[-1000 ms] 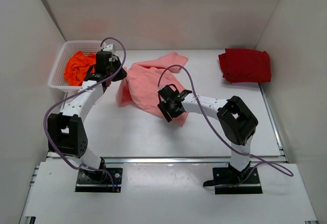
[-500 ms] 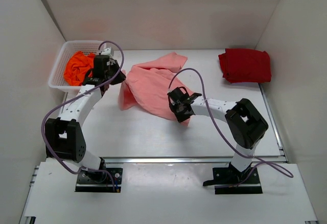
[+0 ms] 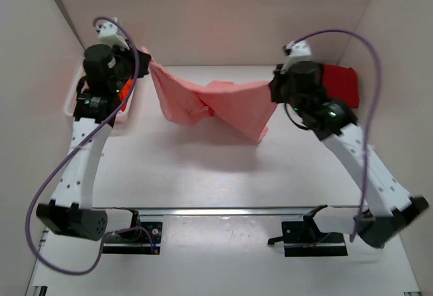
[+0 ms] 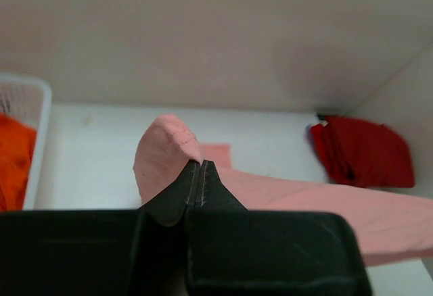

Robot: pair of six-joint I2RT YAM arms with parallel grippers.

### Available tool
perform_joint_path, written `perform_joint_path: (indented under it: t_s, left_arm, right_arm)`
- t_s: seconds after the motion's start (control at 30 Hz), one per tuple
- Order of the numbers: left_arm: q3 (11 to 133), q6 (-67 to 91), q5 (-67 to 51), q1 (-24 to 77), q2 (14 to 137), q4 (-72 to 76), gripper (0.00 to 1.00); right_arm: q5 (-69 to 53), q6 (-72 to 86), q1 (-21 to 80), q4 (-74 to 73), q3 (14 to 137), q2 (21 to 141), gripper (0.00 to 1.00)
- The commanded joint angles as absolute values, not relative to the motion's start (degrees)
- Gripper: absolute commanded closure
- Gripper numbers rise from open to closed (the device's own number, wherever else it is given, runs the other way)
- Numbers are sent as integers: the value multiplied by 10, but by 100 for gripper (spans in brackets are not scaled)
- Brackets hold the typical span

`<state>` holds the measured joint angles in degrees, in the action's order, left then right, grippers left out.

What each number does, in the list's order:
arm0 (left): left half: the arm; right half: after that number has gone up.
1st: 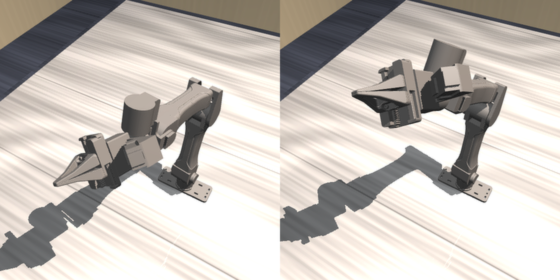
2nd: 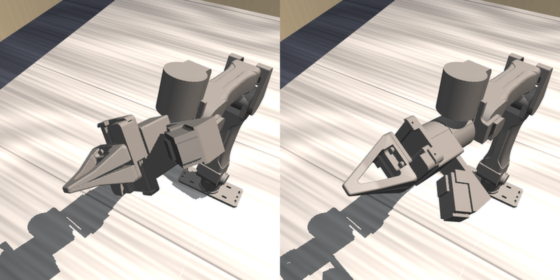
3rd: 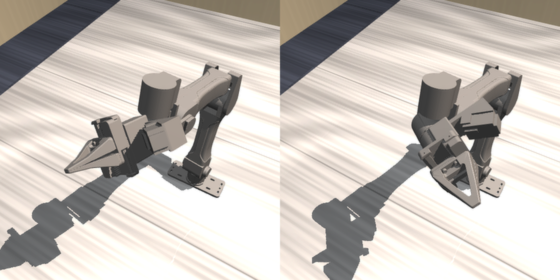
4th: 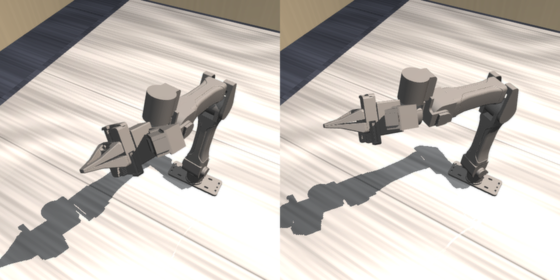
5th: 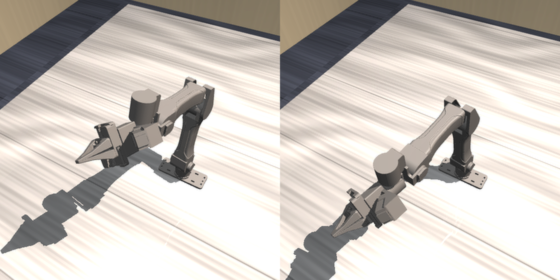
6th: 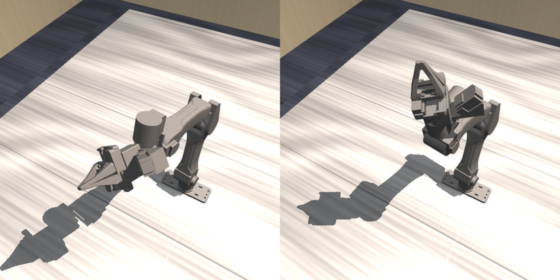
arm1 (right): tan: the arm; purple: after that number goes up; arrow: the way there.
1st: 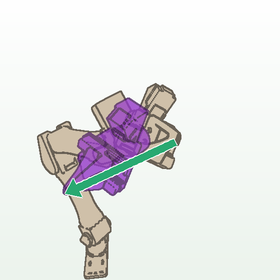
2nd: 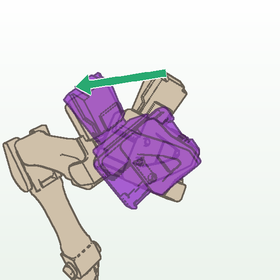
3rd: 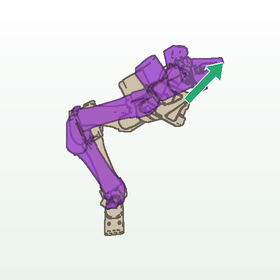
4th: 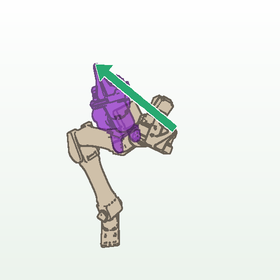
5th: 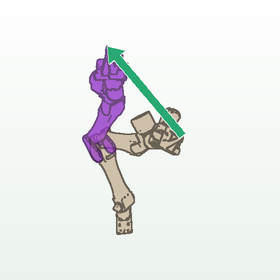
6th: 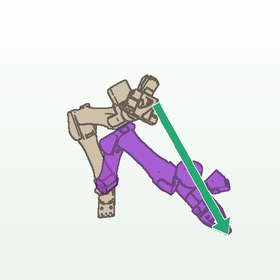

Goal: Fold and stack the t-shirts
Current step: Flatten out the tshirt

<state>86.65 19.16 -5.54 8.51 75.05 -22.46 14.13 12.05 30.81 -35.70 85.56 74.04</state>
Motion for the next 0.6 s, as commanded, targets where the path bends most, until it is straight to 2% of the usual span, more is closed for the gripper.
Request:
perform_joint_path:
  t_s: [0.0, 0.17, 0.23, 0.3, 0.37, 0.43, 0.57]
  left_arm:
    - [930, 151, -66, 97, 663, -239, 100]
    - [976, 120, -31, 143, 610, -263, 100]
    - [976, 121, -27, 149, 592, -265, 100]
    - [976, 134, -39, 147, 574, -265, 100]
    - [985, 142, -45, 142, 580, -261, 100]
    - [1007, 141, -46, 143, 605, -265, 100]
    - [1059, 120, -40, 142, 661, -272, 100]
  right_arm:
    - [234, 98, 317, -346, 889, 645, 100]
    - [218, 100, 247, -302, 870, 489, 100]
    - [169, 98, 152, -313, 883, 463, 100]
    - [56, 91, 54, -343, 931, 466, 100]
    - [-59, 94, -101, -361, 966, 482, 100]
    - [-85, 115, -68, -348, 962, 497, 100]
    - [-4, 100, 23, -302, 927, 547, 100]
